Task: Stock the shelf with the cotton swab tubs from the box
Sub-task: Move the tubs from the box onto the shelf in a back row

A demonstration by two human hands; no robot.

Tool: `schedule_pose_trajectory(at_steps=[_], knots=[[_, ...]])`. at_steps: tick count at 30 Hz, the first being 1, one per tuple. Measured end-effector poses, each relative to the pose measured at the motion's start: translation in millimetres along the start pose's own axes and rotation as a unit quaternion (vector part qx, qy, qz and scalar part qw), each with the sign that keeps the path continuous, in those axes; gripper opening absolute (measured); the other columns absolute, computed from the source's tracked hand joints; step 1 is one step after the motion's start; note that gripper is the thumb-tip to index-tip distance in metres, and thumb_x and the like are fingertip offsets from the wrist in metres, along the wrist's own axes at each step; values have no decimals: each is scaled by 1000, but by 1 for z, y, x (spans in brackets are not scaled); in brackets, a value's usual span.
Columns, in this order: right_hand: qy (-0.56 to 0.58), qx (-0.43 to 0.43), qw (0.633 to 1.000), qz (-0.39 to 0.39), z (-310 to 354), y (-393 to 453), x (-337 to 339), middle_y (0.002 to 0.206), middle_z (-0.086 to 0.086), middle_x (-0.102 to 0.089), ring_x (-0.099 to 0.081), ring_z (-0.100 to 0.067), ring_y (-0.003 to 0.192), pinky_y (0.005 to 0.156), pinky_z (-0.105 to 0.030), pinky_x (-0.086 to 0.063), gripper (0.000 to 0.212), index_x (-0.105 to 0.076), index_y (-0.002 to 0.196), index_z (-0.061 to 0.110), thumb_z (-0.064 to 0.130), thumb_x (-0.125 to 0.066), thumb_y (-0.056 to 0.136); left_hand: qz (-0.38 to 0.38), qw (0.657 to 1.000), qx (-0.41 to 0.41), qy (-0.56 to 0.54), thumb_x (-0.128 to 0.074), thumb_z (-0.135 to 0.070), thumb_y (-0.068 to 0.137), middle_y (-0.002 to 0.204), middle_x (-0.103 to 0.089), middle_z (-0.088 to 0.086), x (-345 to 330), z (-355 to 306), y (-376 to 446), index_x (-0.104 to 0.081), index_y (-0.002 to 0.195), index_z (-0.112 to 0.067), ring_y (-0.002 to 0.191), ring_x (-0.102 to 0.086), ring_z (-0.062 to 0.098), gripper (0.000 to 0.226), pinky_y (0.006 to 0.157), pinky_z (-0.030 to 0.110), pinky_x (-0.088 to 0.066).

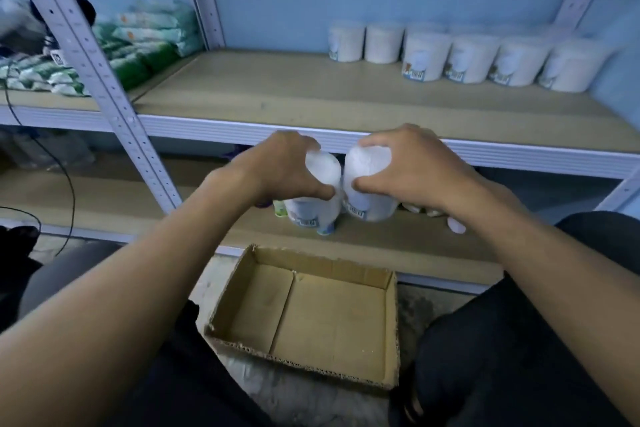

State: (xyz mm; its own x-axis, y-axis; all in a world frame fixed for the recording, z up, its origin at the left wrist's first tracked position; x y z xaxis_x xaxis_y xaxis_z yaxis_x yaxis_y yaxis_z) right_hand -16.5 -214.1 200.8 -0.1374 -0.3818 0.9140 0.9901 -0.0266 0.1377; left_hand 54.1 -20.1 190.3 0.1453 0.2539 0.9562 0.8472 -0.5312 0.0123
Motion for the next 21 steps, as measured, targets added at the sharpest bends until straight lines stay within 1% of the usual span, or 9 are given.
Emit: schedule_pose_trajectory(at_steps=[2,5,6,8,11,13,15,17,21], knots=[[-4,14,1000,-24,9,9,26,134,-2,-59,-52,-19,124,91,-29,-46,61,-65,128,34,48,-78,70,-22,999,-12,29,-75,-60,64,107,-69,2,30,-11,6,-68,104,-21,104,-61,27,57,84,36,-50],[-9,22,999,-41,16,23,58,139,2,-58,-51,-16,127,89,-27,-41,62,-64,129,33,49,-79,70,-45,996,-20,76,-76,-59,70,138,-58,3,69,-24,20,-58,134,-21,126,-53,24,77,101,34,-43],[-9,23,999,-46,17,29,67,139,3,-58,-51,-16,127,88,-26,-41,62,-64,129,33,49,-79,70,-47,995,-23,84,-75,-60,72,141,-56,2,80,-29,25,-56,138,-21,128,-51,24,79,103,33,-42],[-9,17,998,-55,18,42,81,138,3,-58,-53,-15,123,85,-26,-41,63,-64,128,33,50,-79,70,-45,994,-24,96,-73,-61,74,140,-56,3,100,-36,39,-57,136,-21,127,-52,25,76,104,36,-42],[-27,4,998,-56,18,64,90,132,4,-59,-51,-13,114,80,-28,-40,62,-65,126,32,52,-77,69,-40,992,-15,116,-69,-69,70,130,-60,1,119,-42,61,-62,126,-22,117,-57,27,73,98,43,-48],[-42,-13,998,-53,16,76,93,127,3,-61,-51,-13,109,80,-30,-45,59,-67,122,30,53,-76,68,-23,992,-7,120,-68,-71,67,122,-63,3,123,-45,77,-67,117,-19,108,-63,30,72,91,45,-54],[-55,-29,997,-50,14,86,92,119,-1,-64,-56,-19,109,86,-35,-53,55,-71,113,23,53,-75,67,-14,994,8,104,-71,-67,68,121,-63,6,121,-46,93,-68,116,-13,99,-67,31,73,85,45,-58],[-55,-44,996,-48,11,93,90,115,-4,-66,-60,-24,108,90,-41,-55,54,-72,110,17,51,-75,68,-4,997,21,79,-76,-61,69,120,-62,8,118,-47,108,-67,118,-9,89,-68,28,72,75,42,-62],[-52,-66,996,-41,4,105,84,119,-5,-64,-62,-25,108,91,-38,-54,52,-71,113,18,50,-76,72,23,997,32,71,-78,-62,63,111,-64,7,110,-44,130,-70,107,-10,86,-67,29,69,65,40,-63]])
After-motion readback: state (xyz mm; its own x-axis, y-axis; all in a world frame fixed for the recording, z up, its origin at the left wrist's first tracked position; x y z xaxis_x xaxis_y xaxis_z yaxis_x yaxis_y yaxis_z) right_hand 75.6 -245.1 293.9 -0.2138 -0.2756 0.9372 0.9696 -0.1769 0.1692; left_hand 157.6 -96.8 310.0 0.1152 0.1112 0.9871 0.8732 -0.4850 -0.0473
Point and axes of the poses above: each hand's wrist, its own y-axis towards the middle knuckle, its own x-axis out of the back of the hand, z = x × y, the point moved 1 cm from there along y, towards the middle knuckle
